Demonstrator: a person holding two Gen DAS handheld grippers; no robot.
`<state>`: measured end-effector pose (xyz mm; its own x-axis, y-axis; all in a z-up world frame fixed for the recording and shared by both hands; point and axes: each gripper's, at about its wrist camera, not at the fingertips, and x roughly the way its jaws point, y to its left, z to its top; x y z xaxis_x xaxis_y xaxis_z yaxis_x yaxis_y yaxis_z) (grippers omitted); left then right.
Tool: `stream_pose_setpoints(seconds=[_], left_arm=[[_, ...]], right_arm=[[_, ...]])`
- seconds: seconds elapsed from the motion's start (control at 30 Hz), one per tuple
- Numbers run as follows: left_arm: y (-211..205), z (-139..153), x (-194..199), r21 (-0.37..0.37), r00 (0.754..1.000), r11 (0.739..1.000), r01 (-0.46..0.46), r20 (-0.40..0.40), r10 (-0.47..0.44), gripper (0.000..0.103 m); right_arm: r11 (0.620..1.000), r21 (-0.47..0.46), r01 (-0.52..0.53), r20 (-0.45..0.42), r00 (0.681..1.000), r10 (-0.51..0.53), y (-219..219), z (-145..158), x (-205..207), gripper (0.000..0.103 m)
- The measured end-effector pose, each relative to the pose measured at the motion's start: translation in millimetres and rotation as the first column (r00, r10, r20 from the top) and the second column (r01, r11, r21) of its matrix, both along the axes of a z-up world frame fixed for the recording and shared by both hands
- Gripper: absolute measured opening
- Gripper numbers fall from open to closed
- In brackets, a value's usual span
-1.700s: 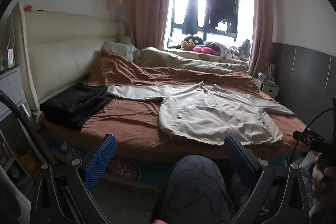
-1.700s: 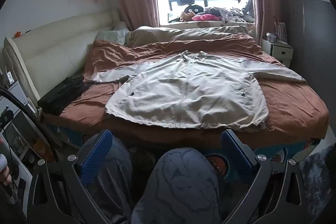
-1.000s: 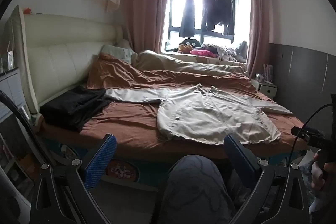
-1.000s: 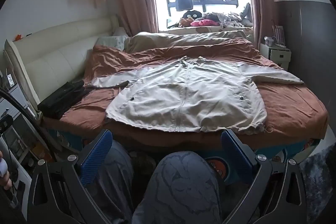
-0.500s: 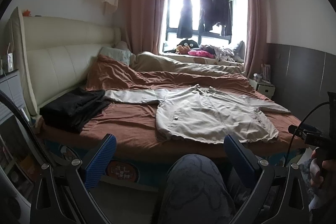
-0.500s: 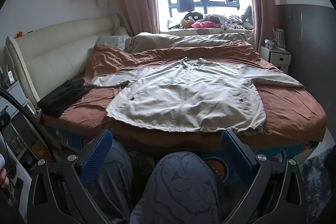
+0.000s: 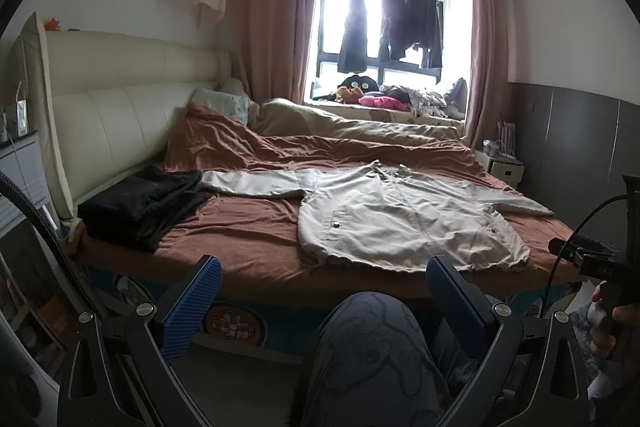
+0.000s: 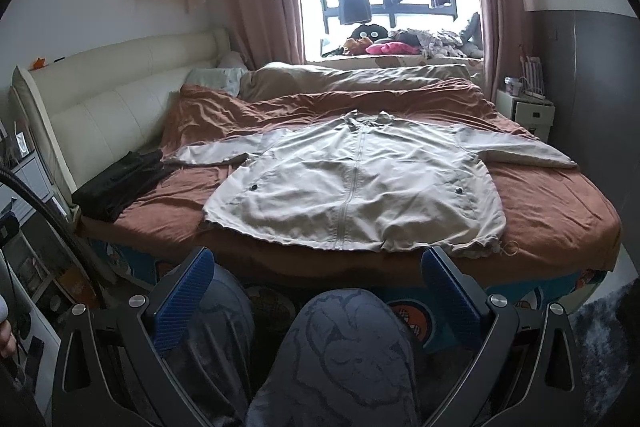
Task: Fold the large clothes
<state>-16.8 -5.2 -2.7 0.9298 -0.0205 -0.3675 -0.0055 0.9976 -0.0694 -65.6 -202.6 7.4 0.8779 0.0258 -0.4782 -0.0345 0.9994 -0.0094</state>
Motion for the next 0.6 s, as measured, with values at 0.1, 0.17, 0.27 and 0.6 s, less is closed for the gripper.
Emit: stream_pose_setpoints(seconds=[0.1,0.17,0.27,0.6], left_arm=[[0.2,-0.6,-1.8,-0.001,1.000,1.000,0.003,0.002,-0.003,0.103],[0.6,-1.1,-2.7,-0.003,1.000,1.000,0.004,0.002,-0.004,0.103],[1.5,-1.8,-3.7,-0.006,1.000,1.000,0.005,0.001,-0.005,0.103],[-1.0,-3.1,-7.7,-0.010,1.000,1.000,0.007,0.007,-0.007,0.103]], right_arm=[[1.000,0.002,-0.001,0.001,1.000,0.001,0.5,-1.4,-1.1,0.103],[1.000,0.001,-0.003,-0.001,1.000,0.003,0.2,-1.5,-1.1,0.103],[1.000,0.001,-0.004,0.002,1.000,0.004,0.3,-0.5,-1.3,0.103],[1.000,0.012,0.010,0.010,1.000,-0.010,-0.4,0.5,-4.5,0.103]])
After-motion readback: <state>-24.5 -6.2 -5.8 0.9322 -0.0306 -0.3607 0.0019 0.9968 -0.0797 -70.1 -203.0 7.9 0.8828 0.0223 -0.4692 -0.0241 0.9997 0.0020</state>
